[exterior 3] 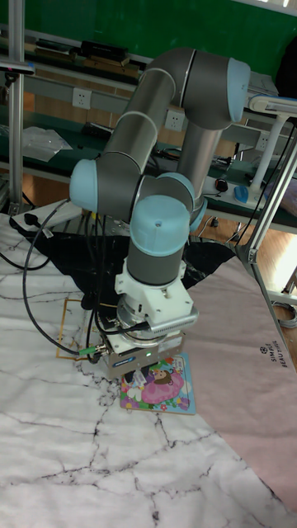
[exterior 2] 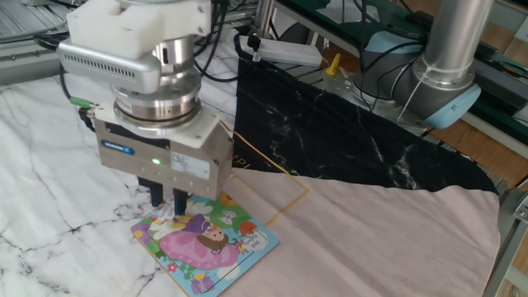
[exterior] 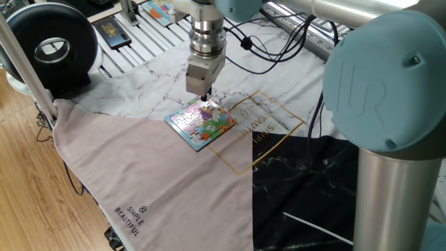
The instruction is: Assemble one piece of a puzzle
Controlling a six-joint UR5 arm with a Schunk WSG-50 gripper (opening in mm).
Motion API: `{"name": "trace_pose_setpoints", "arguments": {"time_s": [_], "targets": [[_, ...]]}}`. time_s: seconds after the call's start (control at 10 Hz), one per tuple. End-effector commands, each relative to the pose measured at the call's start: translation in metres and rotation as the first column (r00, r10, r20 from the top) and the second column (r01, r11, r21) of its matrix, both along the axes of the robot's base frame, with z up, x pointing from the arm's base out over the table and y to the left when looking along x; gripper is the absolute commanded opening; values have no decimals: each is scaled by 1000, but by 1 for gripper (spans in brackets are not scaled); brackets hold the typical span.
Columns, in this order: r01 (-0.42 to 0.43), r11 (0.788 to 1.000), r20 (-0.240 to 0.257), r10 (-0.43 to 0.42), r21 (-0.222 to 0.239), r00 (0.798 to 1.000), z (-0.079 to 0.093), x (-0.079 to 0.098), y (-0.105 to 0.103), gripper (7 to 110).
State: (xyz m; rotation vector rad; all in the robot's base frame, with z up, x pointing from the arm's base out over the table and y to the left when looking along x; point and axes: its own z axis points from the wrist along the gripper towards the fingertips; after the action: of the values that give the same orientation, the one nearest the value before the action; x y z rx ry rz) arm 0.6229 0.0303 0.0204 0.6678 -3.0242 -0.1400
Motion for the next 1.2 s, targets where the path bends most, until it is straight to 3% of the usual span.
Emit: {"name": "trace_pose_setpoints", "arguments": {"time_s": [0.0, 0.2, 0.7, 0.9, 1.1], "targets": [[121, 992, 19, -121, 32, 992, -8, 5, 22, 7], [151, 988, 19, -152, 30, 988, -15, 4, 24, 7], [133, 991, 30, -133, -13, 991, -15, 5, 13, 7], [101, 994, 24, -99, -50, 995, -15, 2, 3, 7], [70, 997, -2, -70, -37, 998, -15, -4, 7, 7]]}}
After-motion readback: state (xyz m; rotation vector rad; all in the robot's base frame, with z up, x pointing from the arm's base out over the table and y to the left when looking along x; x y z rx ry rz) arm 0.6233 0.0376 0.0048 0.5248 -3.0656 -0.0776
